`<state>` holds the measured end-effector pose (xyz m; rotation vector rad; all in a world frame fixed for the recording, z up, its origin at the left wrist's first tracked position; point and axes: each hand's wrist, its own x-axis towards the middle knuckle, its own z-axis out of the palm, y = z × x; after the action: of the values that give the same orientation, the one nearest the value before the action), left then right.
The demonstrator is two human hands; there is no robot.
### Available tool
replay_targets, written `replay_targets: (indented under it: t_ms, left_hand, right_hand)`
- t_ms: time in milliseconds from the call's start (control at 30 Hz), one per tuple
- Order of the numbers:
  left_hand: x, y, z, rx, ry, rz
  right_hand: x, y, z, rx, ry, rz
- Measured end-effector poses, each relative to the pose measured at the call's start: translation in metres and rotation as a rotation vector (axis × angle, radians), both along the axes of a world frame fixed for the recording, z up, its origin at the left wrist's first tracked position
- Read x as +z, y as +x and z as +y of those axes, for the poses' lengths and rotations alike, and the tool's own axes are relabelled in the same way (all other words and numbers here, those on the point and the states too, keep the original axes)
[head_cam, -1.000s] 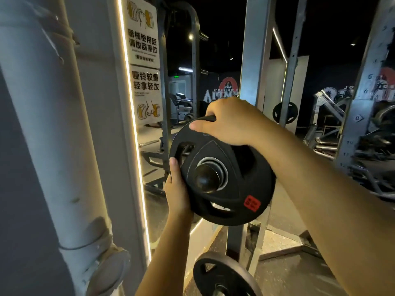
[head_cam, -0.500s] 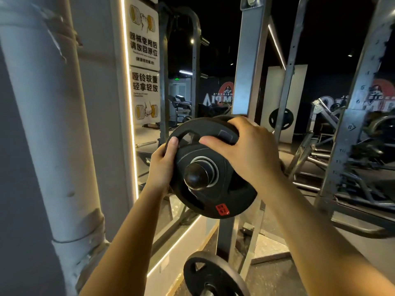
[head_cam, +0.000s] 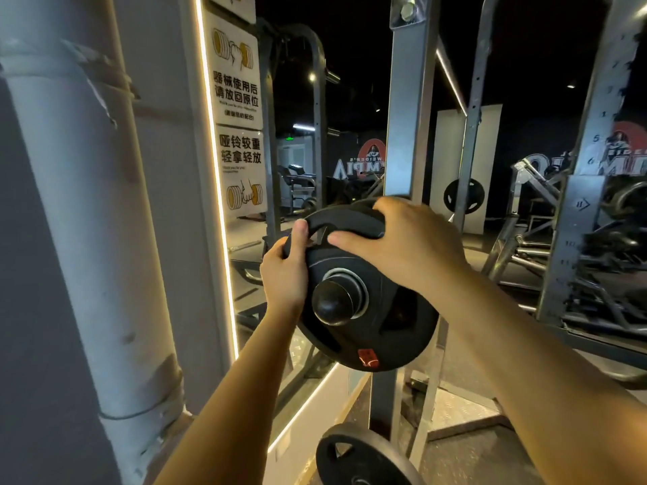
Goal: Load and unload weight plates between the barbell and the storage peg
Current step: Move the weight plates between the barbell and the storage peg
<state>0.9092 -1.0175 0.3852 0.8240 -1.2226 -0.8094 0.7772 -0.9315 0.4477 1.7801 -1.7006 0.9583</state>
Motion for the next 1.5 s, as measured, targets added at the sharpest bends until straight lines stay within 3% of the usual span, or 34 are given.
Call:
replay_targets:
  t_ms: [133, 233, 500, 633, 733, 867, 967, 1100, 1200, 1300, 1367, 1500]
  left_hand:
    - [-0.018, -0.016, -0.008, 0.069, 0.133, 0.181]
    - [-0.022, -0.021, -0.012, 0.091, 0.142, 0.222]
    - [0.0, -0.011, -0.016, 0.021, -0.071, -0.023]
    - [0.026, -0.009, -0.012, -0.038, -0.257, -0.232]
    - [0.039, -0.011, -0.012, 0.021, -0.388, -0.426]
    - [0.046, -0.009, -0.005, -0.024, -0.309, -0.501]
    - [0.046, -0.007, -0.003, -0.088, -0.219, -0.446]
    - [0.045, -0.008, -0.004, -0.105, -0.193, -0.396]
    - [0.03, -0.011, -0.008, -0.108, -0.121, -0.192]
    - [-0.026, -0.014, -0.013, -0.007, -0.048, -0.039]
    - [-0.058, -0.018, -0.014, -0.053, -0.002, 0.095]
    - [-0.066, -0.03, -0.019, -0.025, 0.003, 0.271]
  right_hand:
    - [0.025, 0.006, -0.02, 0.01, 0.076, 0.175]
    - [0.028, 0.0, -0.026, 0.05, 0.08, 0.18]
    - [-0.013, -0.021, -0.017, 0.127, -0.21, -0.096]
    - [-0.053, -0.027, -0.012, 0.198, -0.401, -0.335]
    - [-0.074, -0.025, -0.01, 0.217, -0.424, -0.495]
    - [-0.071, -0.025, -0.004, 0.232, -0.332, -0.515]
    - [-0.062, -0.031, 0.007, 0.17, -0.131, -0.411]
    - [-0.026, -0.03, 0.012, 0.005, 0.057, -0.114]
    - [0.006, -0.021, -0.008, 0.11, 0.195, -0.103]
    - [0.012, -0.016, -0.023, 0.175, 0.154, -0.161]
    - [0.008, -0.02, -0.025, 0.187, 0.09, -0.138]
    - [0.004, -0.025, -0.025, 0.208, 0.059, -0.15]
